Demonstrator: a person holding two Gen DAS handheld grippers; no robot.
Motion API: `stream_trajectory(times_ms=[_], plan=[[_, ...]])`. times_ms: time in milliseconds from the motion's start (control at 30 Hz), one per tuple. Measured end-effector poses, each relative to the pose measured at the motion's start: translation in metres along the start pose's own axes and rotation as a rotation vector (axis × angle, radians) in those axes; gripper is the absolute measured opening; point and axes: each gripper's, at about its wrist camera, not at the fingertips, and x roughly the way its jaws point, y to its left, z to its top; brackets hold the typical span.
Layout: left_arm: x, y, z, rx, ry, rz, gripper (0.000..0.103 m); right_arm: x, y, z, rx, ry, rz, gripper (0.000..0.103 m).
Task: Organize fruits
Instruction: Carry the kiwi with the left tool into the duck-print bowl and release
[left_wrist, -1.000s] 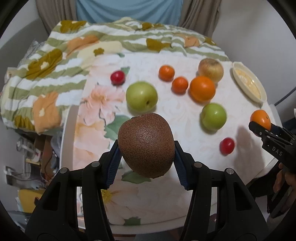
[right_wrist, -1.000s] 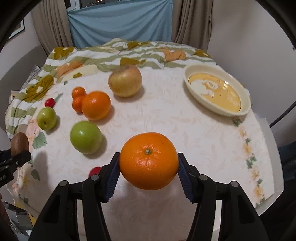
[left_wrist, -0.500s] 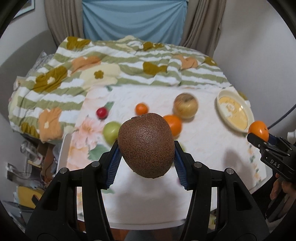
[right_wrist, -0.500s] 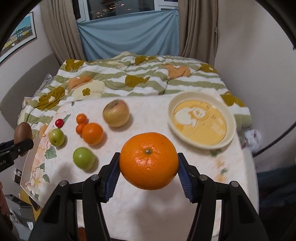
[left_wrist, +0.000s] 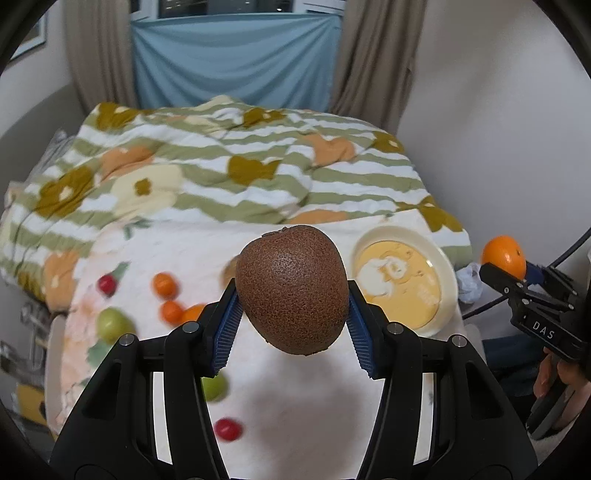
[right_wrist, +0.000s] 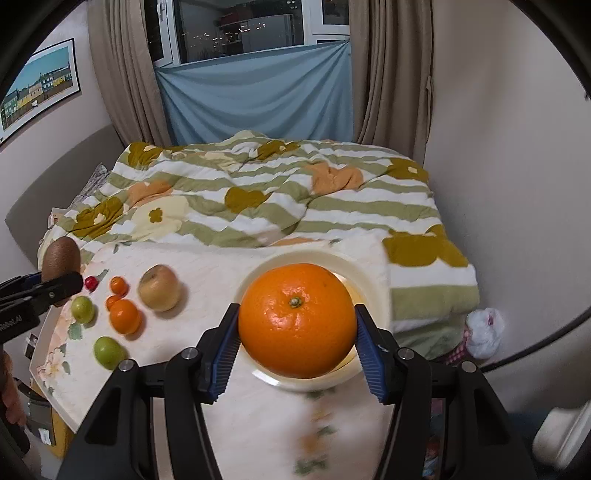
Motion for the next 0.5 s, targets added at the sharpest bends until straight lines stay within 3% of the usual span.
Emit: stream_trajectory(times_ms=[500], plan=[[0.134,-0.098,0.037,0.185,0.169,-0.146,0.061,0.042,-0.068,0.008,0.143,0.057,-0.043,0.055]])
